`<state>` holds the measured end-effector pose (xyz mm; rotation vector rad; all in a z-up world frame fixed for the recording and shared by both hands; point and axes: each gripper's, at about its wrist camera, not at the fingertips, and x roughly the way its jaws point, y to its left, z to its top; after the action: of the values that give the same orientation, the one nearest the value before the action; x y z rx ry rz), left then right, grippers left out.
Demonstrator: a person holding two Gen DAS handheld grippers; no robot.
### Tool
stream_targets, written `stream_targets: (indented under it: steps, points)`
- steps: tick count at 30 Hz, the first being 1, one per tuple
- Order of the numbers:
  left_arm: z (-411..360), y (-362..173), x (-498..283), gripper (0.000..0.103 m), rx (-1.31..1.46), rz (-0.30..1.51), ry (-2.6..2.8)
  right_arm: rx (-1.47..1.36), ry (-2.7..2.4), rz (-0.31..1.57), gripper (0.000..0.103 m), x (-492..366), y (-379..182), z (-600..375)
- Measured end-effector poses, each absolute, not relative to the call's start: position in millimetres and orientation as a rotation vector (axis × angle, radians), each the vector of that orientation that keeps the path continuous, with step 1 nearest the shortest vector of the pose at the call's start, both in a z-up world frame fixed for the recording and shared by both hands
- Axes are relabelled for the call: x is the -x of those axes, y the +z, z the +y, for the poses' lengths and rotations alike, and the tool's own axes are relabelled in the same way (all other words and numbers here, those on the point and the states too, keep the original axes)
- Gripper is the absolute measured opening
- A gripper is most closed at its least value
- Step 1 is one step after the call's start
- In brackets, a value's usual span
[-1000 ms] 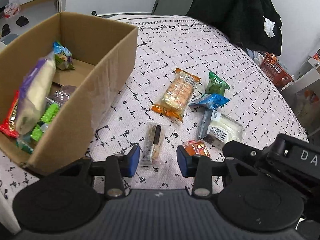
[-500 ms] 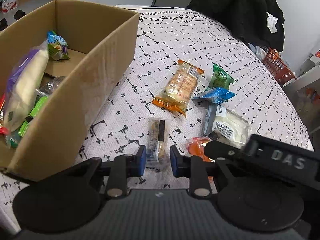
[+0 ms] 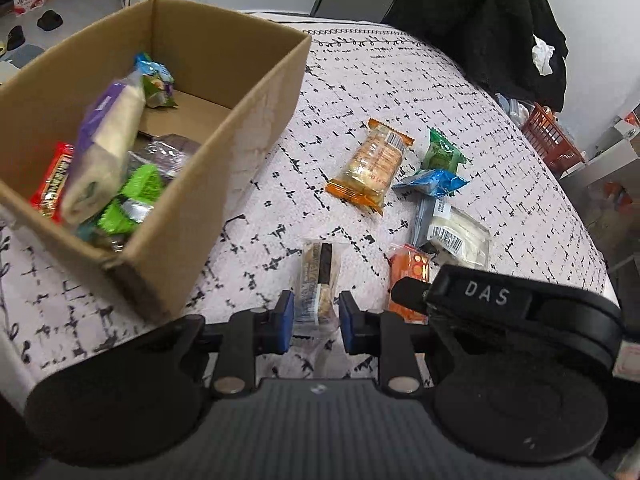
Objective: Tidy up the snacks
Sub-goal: 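Grasp the small clear bar with the left tool while the right tool grasps the red packet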
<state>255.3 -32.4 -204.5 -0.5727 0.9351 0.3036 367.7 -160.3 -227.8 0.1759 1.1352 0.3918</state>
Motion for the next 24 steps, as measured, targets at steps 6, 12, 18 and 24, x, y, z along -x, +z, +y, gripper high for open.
stream_targets:
  steps: [6,12,18,24]
  points:
    - [-33.6,-186.8,-242.6,0.023,0.566,0.9,0.296,-0.15,0.409,1.126,0.016,-360.4,-223.7,-157.7]
    - [-33.3,-167.3,-227.5,0.023,0.558,0.857,0.291,-0.169,0.44,1.036,0.006,-347.6,-202.8,-158.5]
    - [-31.2,-148.4,-216.3,0.023,0.546,0.815,0.299,-0.204,0.467,0.978,0.002,-341.9,-189.8,-163.9]
    - [-28.2,-131.4,-208.6,0.023,0.536,0.774,0.313,-0.267,0.499,0.923,0.001,-333.7,-173.6,-170.3]
